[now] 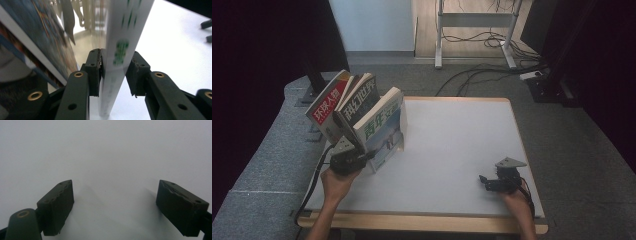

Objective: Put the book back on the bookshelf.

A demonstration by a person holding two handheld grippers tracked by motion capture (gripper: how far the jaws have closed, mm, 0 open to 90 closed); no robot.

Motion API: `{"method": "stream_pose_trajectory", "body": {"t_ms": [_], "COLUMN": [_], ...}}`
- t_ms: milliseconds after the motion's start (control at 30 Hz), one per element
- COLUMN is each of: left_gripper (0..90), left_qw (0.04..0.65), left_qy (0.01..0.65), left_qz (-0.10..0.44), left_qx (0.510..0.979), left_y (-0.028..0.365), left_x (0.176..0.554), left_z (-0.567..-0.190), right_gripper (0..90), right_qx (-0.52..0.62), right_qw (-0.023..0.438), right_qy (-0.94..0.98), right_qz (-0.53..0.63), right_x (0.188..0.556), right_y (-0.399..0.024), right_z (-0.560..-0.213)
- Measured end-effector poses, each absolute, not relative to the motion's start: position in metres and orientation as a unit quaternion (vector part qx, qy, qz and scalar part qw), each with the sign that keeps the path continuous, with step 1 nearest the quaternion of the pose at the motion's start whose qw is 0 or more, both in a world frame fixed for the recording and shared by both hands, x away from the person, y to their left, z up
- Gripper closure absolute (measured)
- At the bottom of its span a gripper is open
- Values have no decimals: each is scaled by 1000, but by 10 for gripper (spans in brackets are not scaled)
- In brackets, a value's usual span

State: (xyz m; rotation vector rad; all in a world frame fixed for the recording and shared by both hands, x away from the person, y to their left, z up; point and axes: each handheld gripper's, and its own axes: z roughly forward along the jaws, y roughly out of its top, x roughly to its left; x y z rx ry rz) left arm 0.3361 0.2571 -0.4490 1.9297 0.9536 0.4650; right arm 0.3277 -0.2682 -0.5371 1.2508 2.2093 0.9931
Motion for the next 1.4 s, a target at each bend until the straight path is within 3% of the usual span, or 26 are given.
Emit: {"method": "stream_pose_trajectory", "body": {"t_ms": [300,1400], "left_gripper": [726,691], "left_qw": [452,404], "left_qy": [387,377], "left_qz": [203,247], "left_qx": [778,796], "left_y": [251,192], "left_x": [336,377], "left_z": [-452,-443], "right_gripper": [142,142], "right_qx": [449,449], "right_qw": [206,206], "right_qy": [793,793], "right_qz": [356,357], "right_x": [328,328], "right_y": [-268,-268], "right_z": [-537,-537]}}
